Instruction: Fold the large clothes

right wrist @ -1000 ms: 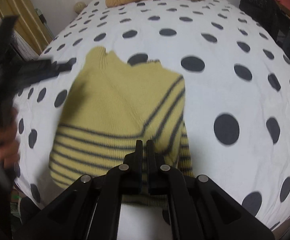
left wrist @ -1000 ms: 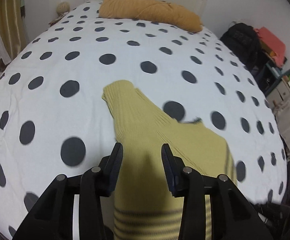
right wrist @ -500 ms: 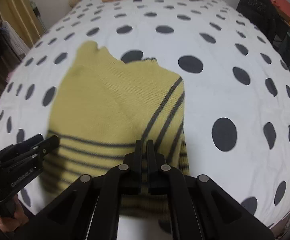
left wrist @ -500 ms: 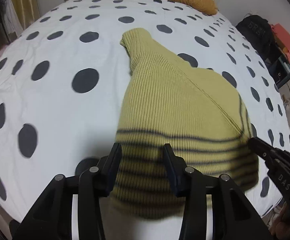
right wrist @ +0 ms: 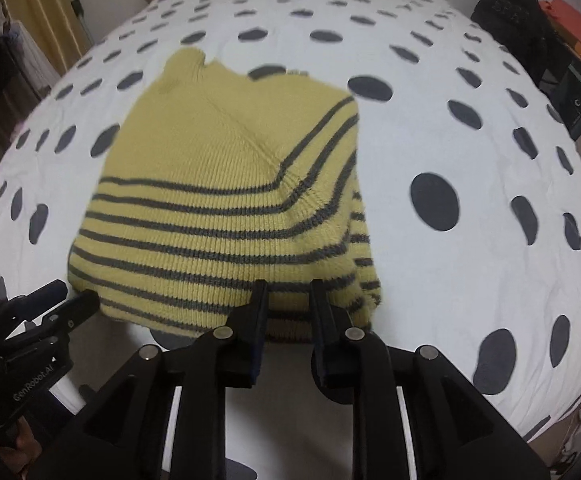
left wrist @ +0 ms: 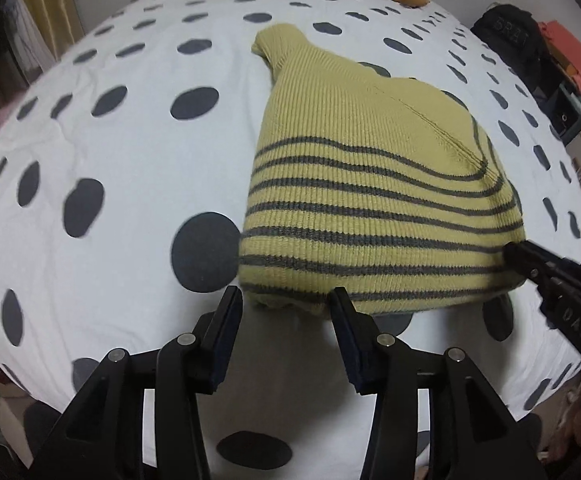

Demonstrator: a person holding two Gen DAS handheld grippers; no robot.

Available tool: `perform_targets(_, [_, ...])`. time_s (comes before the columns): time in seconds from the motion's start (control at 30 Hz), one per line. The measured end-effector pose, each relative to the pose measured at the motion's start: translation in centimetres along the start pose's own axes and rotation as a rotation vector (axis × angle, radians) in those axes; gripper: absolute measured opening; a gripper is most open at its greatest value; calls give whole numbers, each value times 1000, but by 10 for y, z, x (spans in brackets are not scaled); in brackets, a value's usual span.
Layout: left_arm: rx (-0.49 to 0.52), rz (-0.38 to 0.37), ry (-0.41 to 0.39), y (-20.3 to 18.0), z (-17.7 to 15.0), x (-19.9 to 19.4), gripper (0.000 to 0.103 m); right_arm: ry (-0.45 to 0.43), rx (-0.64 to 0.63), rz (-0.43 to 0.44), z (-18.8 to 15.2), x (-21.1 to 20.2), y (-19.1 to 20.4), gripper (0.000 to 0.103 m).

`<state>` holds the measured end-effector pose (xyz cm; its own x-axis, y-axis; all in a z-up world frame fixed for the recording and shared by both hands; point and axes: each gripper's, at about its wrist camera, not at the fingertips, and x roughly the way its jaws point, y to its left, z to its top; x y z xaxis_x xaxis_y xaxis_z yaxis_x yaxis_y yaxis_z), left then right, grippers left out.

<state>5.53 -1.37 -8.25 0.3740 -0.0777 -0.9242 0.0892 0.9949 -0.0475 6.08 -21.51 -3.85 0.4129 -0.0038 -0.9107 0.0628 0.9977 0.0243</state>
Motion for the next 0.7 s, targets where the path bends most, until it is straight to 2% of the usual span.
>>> perform_targets(0.07, [-34, 36, 35, 13, -2, 10, 48, 19, -10, -64, -2, 7, -8, 33])
perform_targets(0.1, [-73, 46, 64, 23, -5, 16, 45, 67, 15, -80, -6, 23, -21, 46])
perform_targets(0.13, [-124, 79, 104, 39, -8, 23, 43, 93, 66, -47, -10, 31, -35, 51])
perform_targets(0.2, [-210, 51, 115, 68, -14, 19, 43, 73, 158, 29, -21, 21, -53, 51])
perform_targets(0.33, [-276, 3, 60, 95, -18, -8, 43, -22, 161, 20, -27, -15, -54, 51])
perform_targets(0.43, [-214, -45, -4, 74, -10, -28, 43, -128, 202, 152, -21, -40, -47, 51])
perform_targets(0.5, [-144, -78, -27, 47, -3, -33, 45, -153, 173, 201, -9, -44, -32, 51])
perform_targets(0.57, [-88, -112, -41, 18, 3, -34, 45, -141, 145, 245, 4, -34, -17, 51])
perform_targets(0.63, [-42, -102, -38, 0, 9, -27, 45, -109, 130, 217, 13, -16, -6, 51])
perform_targets(0.67, [-22, -76, -26, -7, 12, -19, 45, -75, 130, 193, 17, -1, -6, 51])
perform_targets(0.7, [-12, -51, -12, -10, 16, -10, 45, -17, 142, 147, 19, 18, -11, 46])
